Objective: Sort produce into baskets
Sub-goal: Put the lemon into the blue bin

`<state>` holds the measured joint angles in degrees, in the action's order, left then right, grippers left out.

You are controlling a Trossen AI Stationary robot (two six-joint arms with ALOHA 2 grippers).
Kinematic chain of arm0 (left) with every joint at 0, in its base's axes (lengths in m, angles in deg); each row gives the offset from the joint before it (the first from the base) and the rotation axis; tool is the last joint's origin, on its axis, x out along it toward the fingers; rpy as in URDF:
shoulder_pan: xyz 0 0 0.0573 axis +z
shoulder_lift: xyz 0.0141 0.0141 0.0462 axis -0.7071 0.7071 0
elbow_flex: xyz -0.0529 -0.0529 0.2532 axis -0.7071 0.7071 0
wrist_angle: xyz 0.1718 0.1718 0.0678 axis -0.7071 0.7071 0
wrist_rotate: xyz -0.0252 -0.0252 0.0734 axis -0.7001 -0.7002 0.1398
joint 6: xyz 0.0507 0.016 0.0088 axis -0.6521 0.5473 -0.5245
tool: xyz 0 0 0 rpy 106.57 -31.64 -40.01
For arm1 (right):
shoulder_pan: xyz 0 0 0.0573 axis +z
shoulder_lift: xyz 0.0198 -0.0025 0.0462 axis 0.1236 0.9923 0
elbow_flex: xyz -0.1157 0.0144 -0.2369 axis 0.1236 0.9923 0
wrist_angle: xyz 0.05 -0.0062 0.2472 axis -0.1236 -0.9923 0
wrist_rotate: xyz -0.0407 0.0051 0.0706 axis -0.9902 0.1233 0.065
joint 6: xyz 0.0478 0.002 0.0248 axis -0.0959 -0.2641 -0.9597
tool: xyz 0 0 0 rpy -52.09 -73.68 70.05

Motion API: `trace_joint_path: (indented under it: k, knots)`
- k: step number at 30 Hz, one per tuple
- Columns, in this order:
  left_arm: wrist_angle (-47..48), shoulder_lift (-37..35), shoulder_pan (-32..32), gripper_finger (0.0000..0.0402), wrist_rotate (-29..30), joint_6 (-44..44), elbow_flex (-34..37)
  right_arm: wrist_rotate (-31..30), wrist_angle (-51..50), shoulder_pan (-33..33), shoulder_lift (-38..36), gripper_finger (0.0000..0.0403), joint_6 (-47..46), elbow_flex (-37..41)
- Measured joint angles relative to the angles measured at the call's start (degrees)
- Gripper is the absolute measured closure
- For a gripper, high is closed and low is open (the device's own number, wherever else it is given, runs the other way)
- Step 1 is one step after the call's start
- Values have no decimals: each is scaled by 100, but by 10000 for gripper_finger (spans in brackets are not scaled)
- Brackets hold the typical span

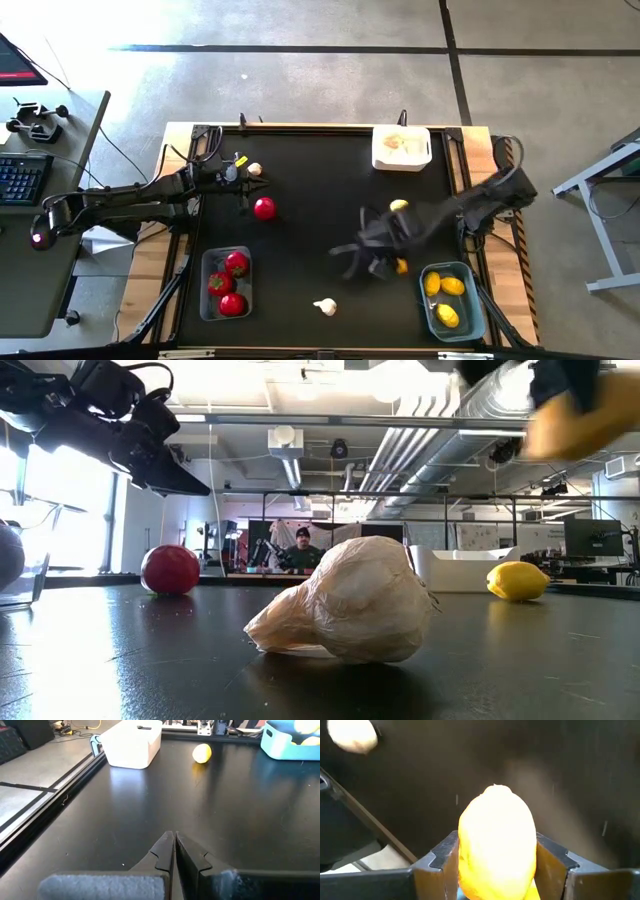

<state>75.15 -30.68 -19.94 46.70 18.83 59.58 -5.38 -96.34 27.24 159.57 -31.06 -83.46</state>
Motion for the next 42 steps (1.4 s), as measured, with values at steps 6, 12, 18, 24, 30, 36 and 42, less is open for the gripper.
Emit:
trace_joint_path:
  k: [6,12,18,24,30,36,42]
  knots:
    - [-1,0,2,397,0,-96,0,5,-686,1389,-177,233,-1948,0]
    - [-186,0,2,397,-9,-94,0,169,-887,2481,-173,233,-2884,294]
    - [-249,0,2,397,-12,-44,0,666,-391,3070,-171,233,-3202,965]
    - [-245,0,2,397,-12,8,0,1061,300,3255,-171,233,-3170,1695]
    - [-245,0,2,397,-11,8,0,1279,771,3289,-171,225,-2929,2203]
    - [-271,0,2,397,-7,115,0,1374,1182,3273,-171,213,-2647,2453]
    - [-271,0,2,395,-4,111,0,1395,1113,3103,-171,177,-2833,2411]
